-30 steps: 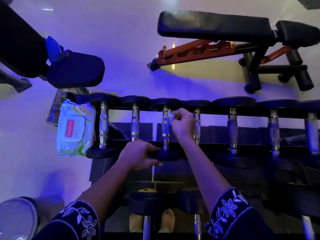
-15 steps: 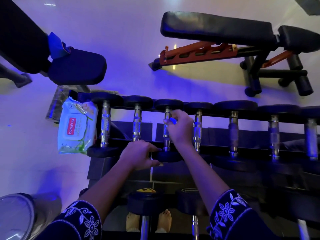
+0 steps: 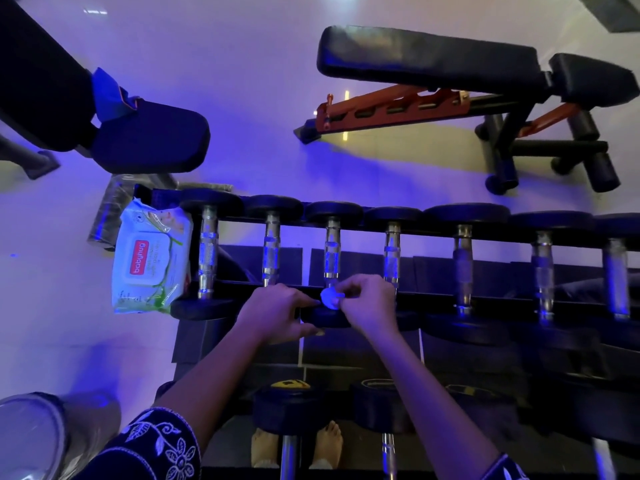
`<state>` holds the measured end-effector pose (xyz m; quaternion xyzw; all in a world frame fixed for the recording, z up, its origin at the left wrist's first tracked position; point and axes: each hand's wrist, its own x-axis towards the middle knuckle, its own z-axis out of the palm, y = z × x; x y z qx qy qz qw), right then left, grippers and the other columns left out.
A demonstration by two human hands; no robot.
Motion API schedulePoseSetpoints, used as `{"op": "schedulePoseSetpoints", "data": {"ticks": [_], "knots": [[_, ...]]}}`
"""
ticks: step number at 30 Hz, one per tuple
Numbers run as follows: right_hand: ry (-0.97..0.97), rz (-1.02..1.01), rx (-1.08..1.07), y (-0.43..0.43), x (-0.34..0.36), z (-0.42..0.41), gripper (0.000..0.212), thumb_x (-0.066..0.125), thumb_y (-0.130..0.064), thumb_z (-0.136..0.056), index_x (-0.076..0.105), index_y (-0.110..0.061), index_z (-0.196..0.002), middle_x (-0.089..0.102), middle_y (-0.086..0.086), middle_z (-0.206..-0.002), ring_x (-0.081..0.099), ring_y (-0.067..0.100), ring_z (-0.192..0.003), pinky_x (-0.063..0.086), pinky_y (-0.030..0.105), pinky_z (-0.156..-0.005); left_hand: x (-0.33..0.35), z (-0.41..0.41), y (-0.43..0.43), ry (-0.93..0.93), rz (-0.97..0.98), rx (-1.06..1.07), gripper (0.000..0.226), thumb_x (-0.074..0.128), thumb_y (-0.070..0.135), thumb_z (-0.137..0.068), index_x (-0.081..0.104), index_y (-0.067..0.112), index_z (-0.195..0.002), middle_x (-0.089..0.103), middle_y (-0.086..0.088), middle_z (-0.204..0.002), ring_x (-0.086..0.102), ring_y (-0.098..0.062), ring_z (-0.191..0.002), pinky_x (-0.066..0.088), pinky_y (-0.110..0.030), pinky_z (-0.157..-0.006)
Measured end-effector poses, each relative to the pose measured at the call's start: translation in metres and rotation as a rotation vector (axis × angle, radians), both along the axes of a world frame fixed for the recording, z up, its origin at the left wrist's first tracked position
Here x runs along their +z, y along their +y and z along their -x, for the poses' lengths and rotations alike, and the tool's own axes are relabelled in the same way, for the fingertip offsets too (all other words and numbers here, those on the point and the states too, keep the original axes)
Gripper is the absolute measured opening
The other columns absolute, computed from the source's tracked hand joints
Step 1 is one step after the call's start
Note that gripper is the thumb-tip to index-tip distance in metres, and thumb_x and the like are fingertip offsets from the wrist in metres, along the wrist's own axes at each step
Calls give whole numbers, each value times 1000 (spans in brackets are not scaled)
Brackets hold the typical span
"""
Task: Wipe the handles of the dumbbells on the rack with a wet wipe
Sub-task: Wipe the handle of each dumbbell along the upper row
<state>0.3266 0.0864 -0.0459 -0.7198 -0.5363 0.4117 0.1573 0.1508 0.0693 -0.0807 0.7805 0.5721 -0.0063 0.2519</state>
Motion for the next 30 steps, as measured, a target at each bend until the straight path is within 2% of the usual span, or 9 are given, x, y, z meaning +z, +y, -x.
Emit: {"op": "schedulePoseSetpoints", "data": {"ticks": [3,5,7,9,11,15,19,25,30], "knots": [[-65,-271,50,6,3,10,15,70,-2,-71,76,-13,-80,72,1,-79,62,7,-68,37,0,-61,-1,0,0,15,12,-2,61,62,69,-75,60,40,-129,70,14,-112,63,-9,-102,48,-28,-79],[-120,-513,134,21,3,19,18,64,4,-70,74,-9,-78,69,5,-79,63,17,-73,41,13,-68,-2,0,1,21,20,-2,62,62,70,-76,59,40,-129,70,13,-112,62,-9,-102,49,-28,-80],[-140,-610,233,41,0,28,24,57,10,-71,72,-3,-83,66,8,-87,61,22,-82,47,25,-73,-1,1,1,19,28,2,61,62,69,-75,59,41,-129,69,13,-115,62,-10,-105,50,-30,-82],[-195,-564,332,56,-5,31,28,53,10,-73,72,-1,-90,62,8,-95,55,27,-91,52,35,-73,-1,1,1,26,42,8,61,63,68,-75,59,42,-130,68,13,-117,61,-10,-107,49,-30,-84],[-351,-494,451,51,-8,33,25,52,5,-76,71,-4,-89,56,9,-105,46,30,-98,52,41,-69,-1,1,0,32,52,9,60,64,67,-75,60,41,-128,68,14,-115,61,-10,-106,49,-30,-84],[-565,-345,690,7,-7,40,20,51,-8,-86,67,-3,-96,47,11,-126,39,33,-117,46,41,-76,-2,0,2,46,39,8,44,66,61,-75,69,32,-107,72,9,-99,65,-15,-94,51,-31,-76],[-503,-355,720,14,-4,37,15,53,-8,-87,65,-1,-94,49,11,-118,41,31,-114,48,41,-77,-6,1,2,52,16,-11,46,62,67,-74,69,32,-104,71,10,-97,64,-15,-92,51,-32,-73],[-456,-411,678,57,-11,32,9,54,5,-80,61,1,-76,48,8,-95,47,28,-99,47,37,-61,-1,1,1,0,16,-19,59,62,69,-76,61,41,-127,70,15,-110,63,-10,-102,50,-30,-81],[-356,-439,799,37,-13,19,9,53,2,-79,60,-4,-81,54,9,-92,49,27,-98,52,43,-70,-2,2,0,16,46,-37,59,54,72,-73,64,39,-121,71,13,-104,64,-13,-97,49,-29,-76]]}}
